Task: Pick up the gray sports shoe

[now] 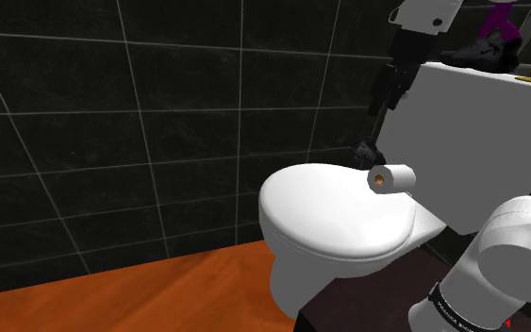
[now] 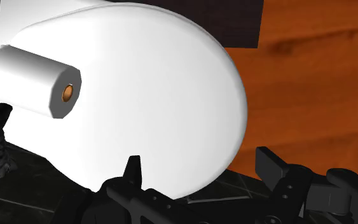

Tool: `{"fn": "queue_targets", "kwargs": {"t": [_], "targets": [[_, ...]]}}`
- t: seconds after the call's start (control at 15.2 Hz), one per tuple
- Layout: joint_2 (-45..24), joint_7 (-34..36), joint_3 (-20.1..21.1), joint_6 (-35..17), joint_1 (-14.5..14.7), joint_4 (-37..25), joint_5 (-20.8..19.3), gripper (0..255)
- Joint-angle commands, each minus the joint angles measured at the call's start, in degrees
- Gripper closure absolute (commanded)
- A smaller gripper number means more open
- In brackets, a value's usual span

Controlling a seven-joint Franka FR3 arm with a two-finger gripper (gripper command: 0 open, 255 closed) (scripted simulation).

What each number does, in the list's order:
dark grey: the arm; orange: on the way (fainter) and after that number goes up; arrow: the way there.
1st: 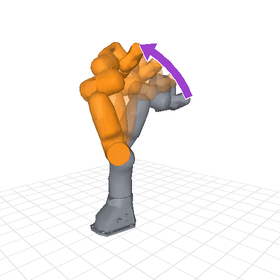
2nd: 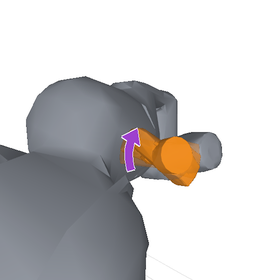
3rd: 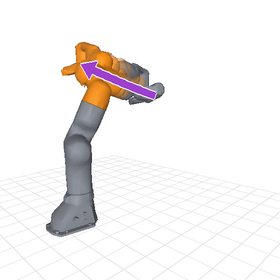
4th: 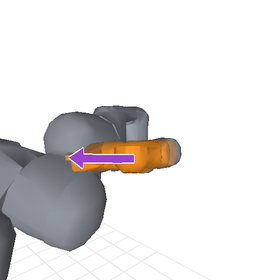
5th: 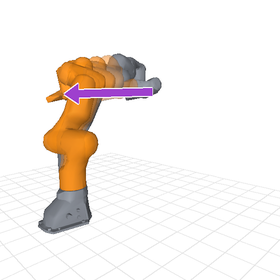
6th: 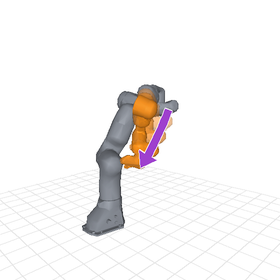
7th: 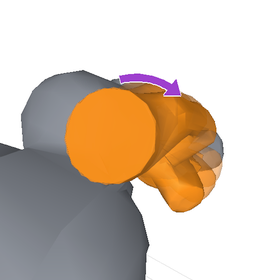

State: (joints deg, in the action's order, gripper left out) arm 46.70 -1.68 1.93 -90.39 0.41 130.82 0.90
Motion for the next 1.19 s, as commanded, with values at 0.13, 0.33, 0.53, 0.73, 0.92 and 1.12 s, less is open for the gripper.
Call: {"fn": "queue_targets", "kwargs": {"t": [0.13, 0.33, 0.53, 0.73, 0.92, 1.12], "targets": [[-0.9, -0.3, -0.6, -2.9, -1.0, 2.2, -1.7, 0], [-2.6, -0.6, -1.5, -7.3, -2.7, 5.1, -4.3, 0], [-4.9, -0.7, -2.5, -11.9, -4.5, 7.6, -6.9, 0], [-7.6, -0.6, -3.6, -16.5, -6.4, 9.5, -9.7, 0], [-10.9, -0.3, -4.7, -21.2, -8.5, 10.8, -12.5, 0], [-14.6, 0.3, -5.8, -25.8, -10.6, 11.6, -15.5, 0]]}}
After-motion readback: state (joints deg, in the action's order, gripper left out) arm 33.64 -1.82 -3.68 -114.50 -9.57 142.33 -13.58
